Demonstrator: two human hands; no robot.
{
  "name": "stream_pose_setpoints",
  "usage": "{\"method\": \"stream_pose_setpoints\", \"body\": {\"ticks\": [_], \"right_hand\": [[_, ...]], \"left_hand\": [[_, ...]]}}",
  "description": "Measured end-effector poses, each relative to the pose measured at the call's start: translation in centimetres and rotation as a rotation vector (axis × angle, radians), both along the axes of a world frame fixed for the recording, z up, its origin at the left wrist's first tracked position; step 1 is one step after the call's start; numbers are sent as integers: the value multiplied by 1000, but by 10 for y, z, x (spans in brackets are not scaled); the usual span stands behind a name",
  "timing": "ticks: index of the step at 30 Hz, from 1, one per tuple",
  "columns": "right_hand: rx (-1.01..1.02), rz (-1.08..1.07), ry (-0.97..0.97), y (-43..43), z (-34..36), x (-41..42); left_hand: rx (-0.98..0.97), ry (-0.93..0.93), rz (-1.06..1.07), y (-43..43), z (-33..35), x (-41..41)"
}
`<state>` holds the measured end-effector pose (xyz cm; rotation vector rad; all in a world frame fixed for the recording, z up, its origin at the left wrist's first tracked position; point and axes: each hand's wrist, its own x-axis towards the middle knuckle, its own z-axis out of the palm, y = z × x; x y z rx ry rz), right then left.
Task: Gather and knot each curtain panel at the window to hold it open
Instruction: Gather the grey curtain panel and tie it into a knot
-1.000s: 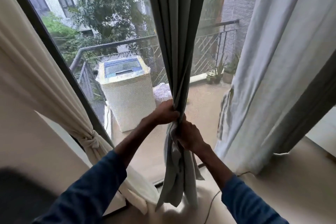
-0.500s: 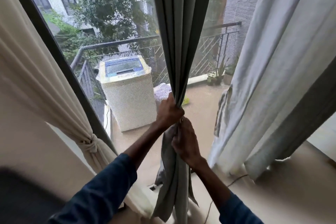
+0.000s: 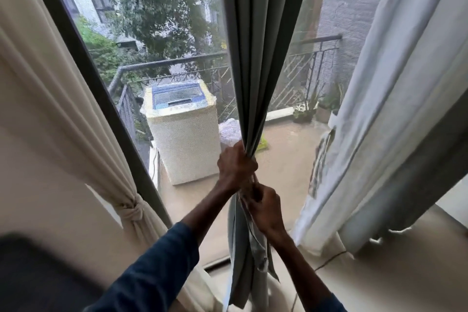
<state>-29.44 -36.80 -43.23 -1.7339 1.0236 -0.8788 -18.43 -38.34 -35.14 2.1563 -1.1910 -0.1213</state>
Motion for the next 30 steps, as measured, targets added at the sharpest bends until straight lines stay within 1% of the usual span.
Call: {"method": "stream_pose_setpoints", "body": {"ticks": [5,8,15,22,25,27,29,30], "right_hand": [[-180,69,125,-35,3,-27],[-287,92,238,-60,8,-45],[-337,163,316,-93,22,-63],[-305,179,383,-108,34,-53],[-278,245,403,-104,44,-34],[-195,276,362,-100,48,-23],[-58,257,258,-97,55,-13],[3,248,236,-96,57,-9]], "left_hand": [[129,-22,-51,5,3,14],[211,-17,-110,9,2,19],[219,23,-289,15,-6,23],[217,37,-475,29,-15,28],[221,17,-569,32,-11,26],[160,21,-645,32,-10,26],[88,-18,-711,31,-13,28],[75,-36,-724,29,-15,31]]}}
